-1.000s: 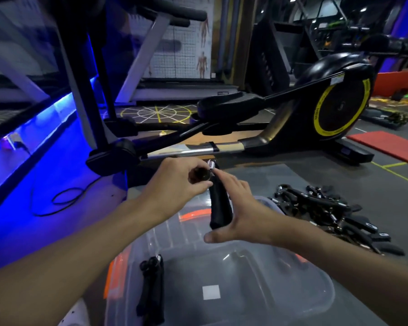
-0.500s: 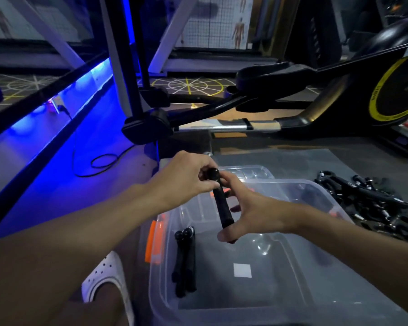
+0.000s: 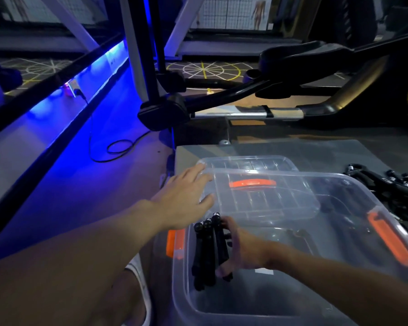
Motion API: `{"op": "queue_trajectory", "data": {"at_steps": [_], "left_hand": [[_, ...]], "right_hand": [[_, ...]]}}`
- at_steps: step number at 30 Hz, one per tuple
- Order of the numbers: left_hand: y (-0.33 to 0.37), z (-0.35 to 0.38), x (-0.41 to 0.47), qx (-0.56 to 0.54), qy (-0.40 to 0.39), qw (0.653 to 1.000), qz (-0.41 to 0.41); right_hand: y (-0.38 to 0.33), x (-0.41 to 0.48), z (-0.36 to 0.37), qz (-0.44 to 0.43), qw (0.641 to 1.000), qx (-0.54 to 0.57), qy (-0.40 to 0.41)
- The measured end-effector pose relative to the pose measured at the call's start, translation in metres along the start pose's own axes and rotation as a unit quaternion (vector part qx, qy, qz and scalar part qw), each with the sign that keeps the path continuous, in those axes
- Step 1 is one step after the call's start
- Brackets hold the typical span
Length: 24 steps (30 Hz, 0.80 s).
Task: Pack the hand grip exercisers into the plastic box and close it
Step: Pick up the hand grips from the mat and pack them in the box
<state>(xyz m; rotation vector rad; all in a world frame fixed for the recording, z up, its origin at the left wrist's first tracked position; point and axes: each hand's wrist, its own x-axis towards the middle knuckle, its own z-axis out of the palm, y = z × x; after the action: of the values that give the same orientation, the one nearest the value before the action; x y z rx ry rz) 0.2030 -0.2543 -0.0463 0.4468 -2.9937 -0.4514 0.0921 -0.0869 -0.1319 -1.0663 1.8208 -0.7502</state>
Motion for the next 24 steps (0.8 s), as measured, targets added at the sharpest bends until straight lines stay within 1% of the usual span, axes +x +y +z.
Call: {"op": "queue_trajectory", "data": {"at_steps": [4,10,14,20,24], "left_hand": [[-0.003,0.005,-0.001,-0.038,0.01,0.999,0.0],[0.0,0.005,-0.002,-0.031,0.011,0.999,0.003],[-0.002,0.005,-0.003,-0.038,0.01,0.999,0.005],[0.0,0.002,-0.001,-0.011,-0.012,1.0,-0.005],[0.006,-0.002,0.009,0.01,0.016,1.0,-0.012]], "right_hand": [[0.012,0.008,0.008,-0.003,1.0,0.01,-0.005],[0.018,0.008,0.012,0.005,1.0,-0.006,0.003],[0.016,0.006,0.012,0.012,1.0,-0.002,-0.005],[0.008,0.004,0.009,0.01,1.0,-0.019,-0.009],[0.0,-0.004,-0.001,0.01,1.0,-0.025,-0.014]]}}
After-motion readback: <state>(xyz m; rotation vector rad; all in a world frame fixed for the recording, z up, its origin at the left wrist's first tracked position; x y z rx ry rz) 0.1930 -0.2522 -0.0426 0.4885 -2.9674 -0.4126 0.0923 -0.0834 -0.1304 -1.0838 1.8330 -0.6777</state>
